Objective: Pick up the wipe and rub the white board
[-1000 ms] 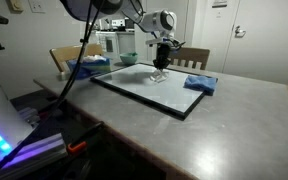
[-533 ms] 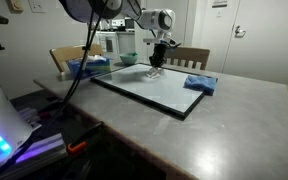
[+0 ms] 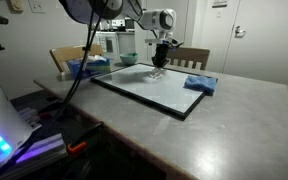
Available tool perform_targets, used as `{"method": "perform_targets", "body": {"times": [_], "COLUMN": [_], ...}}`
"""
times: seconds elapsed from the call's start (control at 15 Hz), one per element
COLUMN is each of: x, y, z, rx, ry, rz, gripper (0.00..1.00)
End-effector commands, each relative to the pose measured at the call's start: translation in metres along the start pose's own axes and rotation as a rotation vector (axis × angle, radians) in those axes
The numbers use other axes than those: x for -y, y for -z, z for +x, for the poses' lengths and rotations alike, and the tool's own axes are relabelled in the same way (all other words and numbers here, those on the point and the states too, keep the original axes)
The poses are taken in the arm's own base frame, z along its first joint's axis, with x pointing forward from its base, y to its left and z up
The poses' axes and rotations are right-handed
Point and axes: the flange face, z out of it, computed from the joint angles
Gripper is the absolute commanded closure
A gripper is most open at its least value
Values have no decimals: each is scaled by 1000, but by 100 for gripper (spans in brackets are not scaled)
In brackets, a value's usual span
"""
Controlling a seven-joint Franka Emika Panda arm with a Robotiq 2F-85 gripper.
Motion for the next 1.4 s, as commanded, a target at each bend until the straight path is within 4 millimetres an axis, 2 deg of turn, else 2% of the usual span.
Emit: {"method": "perform_targets", "body": {"times": [0.0, 0.07, 0.2, 0.33, 0.6, 0.87, 0.93, 1.07, 1.33], "x": [-56, -65, -66, -42, 10, 61, 64, 51, 8], "y": [-46, -47, -47, -45, -28, -32, -36, -40, -42], "z": [21, 23, 25, 23, 17, 9, 9, 12, 20], "rx": [-27, -33, -43, -46, -83, -114, -120, -131, -129], "ry": [-112, -133, -143, -99, 42, 168, 172, 121, -18], "rz": [-24, -18, 9, 52, 64, 34, -1, -103, -174], "gripper": [100, 100, 100, 100, 100, 100, 100, 100, 100]}}
